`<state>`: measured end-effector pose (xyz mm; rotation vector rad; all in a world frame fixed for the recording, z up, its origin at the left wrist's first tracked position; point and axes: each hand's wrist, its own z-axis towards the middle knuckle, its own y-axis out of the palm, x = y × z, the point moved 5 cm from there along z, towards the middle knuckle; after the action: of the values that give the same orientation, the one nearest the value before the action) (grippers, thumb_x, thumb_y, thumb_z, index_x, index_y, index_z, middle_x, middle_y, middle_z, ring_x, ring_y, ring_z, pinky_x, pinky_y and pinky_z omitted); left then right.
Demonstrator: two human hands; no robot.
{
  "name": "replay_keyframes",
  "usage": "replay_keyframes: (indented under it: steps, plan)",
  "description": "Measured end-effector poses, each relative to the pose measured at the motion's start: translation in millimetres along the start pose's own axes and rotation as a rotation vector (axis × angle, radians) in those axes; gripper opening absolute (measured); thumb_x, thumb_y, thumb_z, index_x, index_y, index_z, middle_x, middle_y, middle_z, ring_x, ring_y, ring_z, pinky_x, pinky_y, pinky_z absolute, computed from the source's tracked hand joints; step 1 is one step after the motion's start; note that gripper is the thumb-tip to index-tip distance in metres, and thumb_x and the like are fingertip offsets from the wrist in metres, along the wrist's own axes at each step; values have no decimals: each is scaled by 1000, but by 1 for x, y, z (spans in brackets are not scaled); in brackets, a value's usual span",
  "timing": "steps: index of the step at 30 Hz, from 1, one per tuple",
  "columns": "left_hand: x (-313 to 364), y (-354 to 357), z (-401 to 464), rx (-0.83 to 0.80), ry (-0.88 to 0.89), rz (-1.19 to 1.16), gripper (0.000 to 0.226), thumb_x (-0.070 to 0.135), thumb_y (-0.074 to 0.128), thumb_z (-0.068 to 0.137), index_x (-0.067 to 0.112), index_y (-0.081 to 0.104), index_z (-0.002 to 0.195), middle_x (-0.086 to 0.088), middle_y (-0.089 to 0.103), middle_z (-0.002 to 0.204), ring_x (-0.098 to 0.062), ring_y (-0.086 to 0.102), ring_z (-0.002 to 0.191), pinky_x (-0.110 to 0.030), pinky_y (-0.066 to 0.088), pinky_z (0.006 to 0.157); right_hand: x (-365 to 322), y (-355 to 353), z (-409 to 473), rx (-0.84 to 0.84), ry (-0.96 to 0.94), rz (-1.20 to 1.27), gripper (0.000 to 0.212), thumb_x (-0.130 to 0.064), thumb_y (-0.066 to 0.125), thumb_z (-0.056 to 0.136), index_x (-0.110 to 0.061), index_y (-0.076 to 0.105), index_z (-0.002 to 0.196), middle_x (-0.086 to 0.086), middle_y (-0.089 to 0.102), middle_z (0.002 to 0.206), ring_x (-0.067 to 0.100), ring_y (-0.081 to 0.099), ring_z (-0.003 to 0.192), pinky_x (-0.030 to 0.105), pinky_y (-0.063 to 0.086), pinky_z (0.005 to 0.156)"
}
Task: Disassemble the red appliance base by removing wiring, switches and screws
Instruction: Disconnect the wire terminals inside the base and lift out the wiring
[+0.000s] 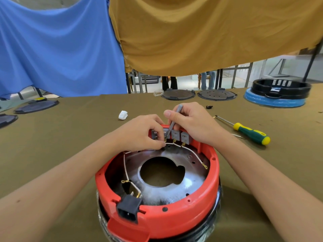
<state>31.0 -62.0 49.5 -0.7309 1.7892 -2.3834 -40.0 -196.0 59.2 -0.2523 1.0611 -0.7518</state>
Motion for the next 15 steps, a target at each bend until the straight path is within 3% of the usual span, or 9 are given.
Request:
replay_keyframes:
  steps: [4,10,15]
  plan:
    - [-1,1,0,-5,4,0,9,30,76,80,28,74,71,21,53,106,-3,58,94,-36,47,92,2,1,1,-12,11,-7,38,-42,59,97,-15,68,72,3,70,64,21,66,66,39,52,72]
    - [0,1,0,-11,-1,-7,10,30,76,80,29,73,70,19,54,108,0,57,92,-32,47,90,6,1,4,-26,43,29,42,-41,54,100,-14,70,72,-5,63,55,0,55,51,12,42,55]
    - [0,0,0,-9,-10,-6,10,29,76,80,29,73,70,20,54,108,0,57,94,-31,46,91,6,1,2,-8,30,25,39,-41,56,99,-16,69,74,-4,66,58,6,60,57,25,49,66]
